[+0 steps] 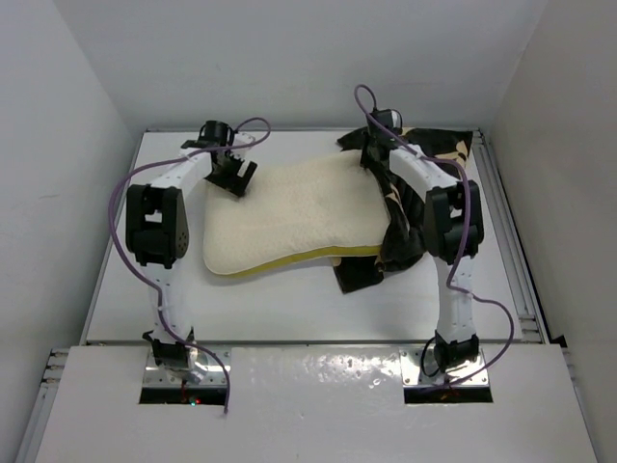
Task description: Put the pillow into the pillowcase
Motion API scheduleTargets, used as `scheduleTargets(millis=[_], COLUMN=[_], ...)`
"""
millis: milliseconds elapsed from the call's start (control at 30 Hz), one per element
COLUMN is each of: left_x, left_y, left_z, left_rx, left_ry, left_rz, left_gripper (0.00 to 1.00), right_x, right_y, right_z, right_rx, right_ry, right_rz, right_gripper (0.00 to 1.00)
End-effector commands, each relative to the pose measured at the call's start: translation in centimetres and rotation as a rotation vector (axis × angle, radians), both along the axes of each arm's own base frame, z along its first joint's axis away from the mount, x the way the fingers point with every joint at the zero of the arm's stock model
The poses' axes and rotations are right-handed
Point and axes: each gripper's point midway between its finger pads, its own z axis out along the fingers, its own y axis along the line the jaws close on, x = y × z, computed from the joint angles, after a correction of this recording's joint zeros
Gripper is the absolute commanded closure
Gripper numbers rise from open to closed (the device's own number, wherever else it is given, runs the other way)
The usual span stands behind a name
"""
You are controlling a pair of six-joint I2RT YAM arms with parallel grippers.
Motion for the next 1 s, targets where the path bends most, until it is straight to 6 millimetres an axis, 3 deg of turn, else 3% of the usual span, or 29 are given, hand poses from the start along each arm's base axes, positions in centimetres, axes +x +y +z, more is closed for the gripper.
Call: scheduleTargets(millis=[0,33,67,133,167,233,267,300,333,400,433,500,533,567,600,633,667,700,733,833,867,967], left_x=[-4.8,-6.3,-7.5,-10.2,-11.9,-15.0,-16.6,-18.2,-19.1,-21.5,-22.4,-23.5,-24.0,-24.4,-24.8,-25.3,-25.3,-26.3,-26.5,-26.8,-26.0,-24.2], left_y=[-3.4,-4.3,-6.8,-8.8,-11.1,-13.0,-14.9,-15.3,-15.8,-17.0,-17.7,-18.2,-18.7,-18.8,-19.1,-19.5,-20.0,-20.5,-20.9,-22.5,-23.3,-24.9], left_z=[-4.0,-4.2,-4.1,-3.7,-3.4,-2.3,-1.8,-1.6,-1.3,-0.8,-0.6,0.0,0.3,1.0,1.6,2.1,3.3,4.2,6.0,9.0,10.9,14.8], left_rx=[-0.128,-0.158,-0.201,-0.217,-0.221,-0.227,-0.227,-0.226,-0.226,-0.227,-0.233,-0.235,-0.232,-0.236,-0.251,-0.258,-0.272,-0.299,-0.31,-0.347,-0.355,-0.361], left_ry=[0.197,0.242,0.264,0.328,0.344,0.398,0.404,0.446,0.455,0.496,0.505,0.508,0.508,0.496,0.496,0.493,0.466,0.484,0.47,0.418,0.345,0.198], left_rz=[-0.172,-0.211,-0.323,-0.44,-0.58,-0.71,-0.812,-0.846,-0.885,-0.949,-0.979,-0.977,-0.989,-0.992,-0.988,-1.001,-1.015,-1.032,-1.048,-1.098,-1.112,-1.142], left_gripper=[0.12,0.21,0.43,0.56,0.66,0.7,0.71,0.71,0.7,0.64,0.55,0.39,0.36,0.33,0.23,0.21,0.15,0.08,0.0,0.0,0.0,0.0], right_x=[1.1,1.3,1.9,2.9,3.4,4.2,4.6,4.7,4.2,4.0,3.2,2.0,1.3,0.3,-0.3,-0.5,-1.2,-2.0,-2.4,-3.9,-4.7,-5.9], right_y=[2.9,3.3,4.4,6.1,6.8,9.3,10.4,11.3,13.2,14.8,16.0,16.6,16.5,15.9,15.4,14.4,13.8,12.6,11.8,9.2,7.7,4.3], right_z=[2.9,3.6,4.7,6.6,7.4,9.6,9.7,10.0,10.2,10.5,10.0,9.0,9.6,8.3,7.9,8.3,10.3,9.3,11.7,13.1,15.2,16.8], right_rx=[-0.009,-0.009,-0.002,0.021,0.037,0.117,0.17,0.2,0.238,0.262,0.264,0.258,0.26,0.248,0.237,0.225,0.226,0.208,0.203,0.158,0.14,0.126], right_ry=[-0.095,-0.117,-0.159,-0.219,-0.246,-0.291,-0.3,-0.307,-0.311,-0.333,-0.321,-0.288,-0.275,-0.236,-0.22,-0.228,-0.261,-0.237,-0.282,-0.286,-0.321,-0.344], right_rz=[0.055,0.065,0.086,0.119,0.13,0.154,0.151,0.165,0.204,0.231,0.254,0.272,0.27,0.263,0.246,0.213,0.207,0.196,0.191,0.153,0.113,0.035], right_gripper=[1.0,1.0,1.0,1.0,1.0,1.0,1.0,1.0,0.93,0.8,0.59,0.36,0.25,0.19,0.14,0.09,0.07,0.04,0.03,0.02,0.01,0.01])
